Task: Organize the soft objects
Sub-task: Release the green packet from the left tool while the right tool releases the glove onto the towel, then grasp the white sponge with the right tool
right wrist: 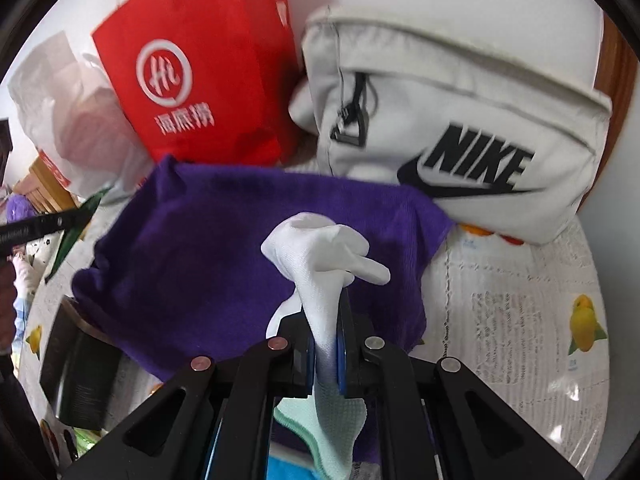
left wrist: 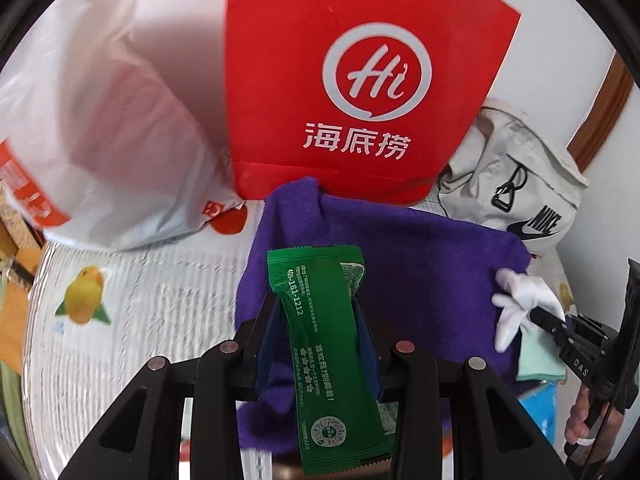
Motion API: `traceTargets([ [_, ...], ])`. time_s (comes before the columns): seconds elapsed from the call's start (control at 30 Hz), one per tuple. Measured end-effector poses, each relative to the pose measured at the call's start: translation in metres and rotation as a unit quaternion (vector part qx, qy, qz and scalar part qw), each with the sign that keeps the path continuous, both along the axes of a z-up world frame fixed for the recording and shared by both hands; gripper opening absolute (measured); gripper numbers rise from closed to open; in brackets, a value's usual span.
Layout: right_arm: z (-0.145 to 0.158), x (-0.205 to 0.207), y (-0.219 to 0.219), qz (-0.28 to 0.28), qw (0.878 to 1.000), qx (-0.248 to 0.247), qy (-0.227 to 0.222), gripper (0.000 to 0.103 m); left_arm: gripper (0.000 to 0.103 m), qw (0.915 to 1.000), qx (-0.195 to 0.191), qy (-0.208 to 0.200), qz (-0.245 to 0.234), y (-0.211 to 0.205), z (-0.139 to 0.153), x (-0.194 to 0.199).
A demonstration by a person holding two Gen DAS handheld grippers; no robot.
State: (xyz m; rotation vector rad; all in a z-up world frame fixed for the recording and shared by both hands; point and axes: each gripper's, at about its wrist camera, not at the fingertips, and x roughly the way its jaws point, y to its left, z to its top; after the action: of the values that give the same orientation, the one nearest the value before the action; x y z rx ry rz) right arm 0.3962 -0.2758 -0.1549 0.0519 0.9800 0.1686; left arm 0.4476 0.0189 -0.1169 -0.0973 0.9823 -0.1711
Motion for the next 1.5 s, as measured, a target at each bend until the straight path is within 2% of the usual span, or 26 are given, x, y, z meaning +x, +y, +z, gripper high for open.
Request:
traceTargets([
  [0.07, -0.006, 0.003, -0.002, 0.000, 1.000, -0.003, 0.009, 0.010, 0.035, 1.0000, 0.006, 0.005, -0.005, -0.005, -0.006, 0.010],
  [0.1, -0.008, 0.004, -0.002, 0.000, 1.000, -0.003, 0.011, 0.016, 0.035, 0.9999, 0.007, 0.010, -0.005, -0.007, -0.010, 0.016],
  [0.17, -0.010, 0.003, -0.004, 0.002, 1.000, -0.003, 0.012, 0.038, 0.035, 0.9997, 0.004, 0.021, -0.009, -0.009, -0.018, 0.026],
  [0.2, -0.009, 0.001, -0.005, 0.004, 1.000, 0.000, 0.008, 0.058, 0.035, 0.9996, -0.001, 0.027, -0.011, -0.010, -0.022, 0.031],
  [0.23, -0.008, -0.001, -0.005, 0.005, 1.000, 0.002, 0.001, 0.067, 0.035, 0.9994, -0.004, 0.032, -0.011, -0.010, -0.025, 0.036],
  [0.3, -0.004, -0.005, -0.007, 0.003, 1.000, 0.008, -0.013, 0.067, 0.035, 0.9992, -0.006, 0.038, -0.011, -0.012, -0.031, 0.045],
  [0.43, 0.000, -0.008, -0.010, 0.001, 1.000, 0.028, -0.015, 0.068, 0.035, 0.9988, 0.000, 0.048, -0.009, -0.013, -0.042, 0.056],
  [0.63, 0.015, -0.018, -0.011, -0.001, 0.999, 0.016, -0.042, 0.068, 0.038, 0.9984, 0.008, 0.055, -0.009, -0.017, -0.051, 0.065],
  [0.7, 0.020, -0.019, -0.010, 0.000, 0.999, 0.014, -0.050, 0.068, 0.042, 0.9979, 0.004, 0.064, -0.009, -0.018, -0.053, 0.066],
  [0.8, 0.028, -0.022, -0.009, 0.006, 0.998, 0.012, -0.056, 0.068, 0.055, 0.9975, -0.004, 0.070, -0.012, -0.019, -0.050, 0.064],
  [0.87, 0.034, -0.028, -0.006, 0.017, 0.997, 0.016, -0.067, 0.068, 0.068, 0.9981, 0.008, 0.059, -0.011, -0.021, -0.043, 0.058],
  [0.97, 0.041, -0.036, -0.002, 0.021, 0.997, 0.023, -0.072, 0.068, 0.068, 0.9987, 0.019, 0.044, -0.016, -0.019, -0.031, 0.048],
  [1.13, 0.050, -0.060, 0.008, 0.019, 0.997, 0.023, -0.066, 0.068, 0.068, 0.9995, 0.021, 0.012, -0.019, -0.016, -0.002, 0.016],
  [1.23, 0.060, -0.079, 0.013, 0.012, 0.998, 0.019, -0.066, 0.068, 0.068, 0.9994, 0.024, -0.011, -0.021, -0.009, 0.018, -0.016],
  [1.5, 0.082, -0.141, 0.022, 0.009, 0.998, 0.027, -0.064, 0.069, 0.068, 0.9997, -0.013, -0.014, -0.012, 0.013, 0.051, -0.099],
])
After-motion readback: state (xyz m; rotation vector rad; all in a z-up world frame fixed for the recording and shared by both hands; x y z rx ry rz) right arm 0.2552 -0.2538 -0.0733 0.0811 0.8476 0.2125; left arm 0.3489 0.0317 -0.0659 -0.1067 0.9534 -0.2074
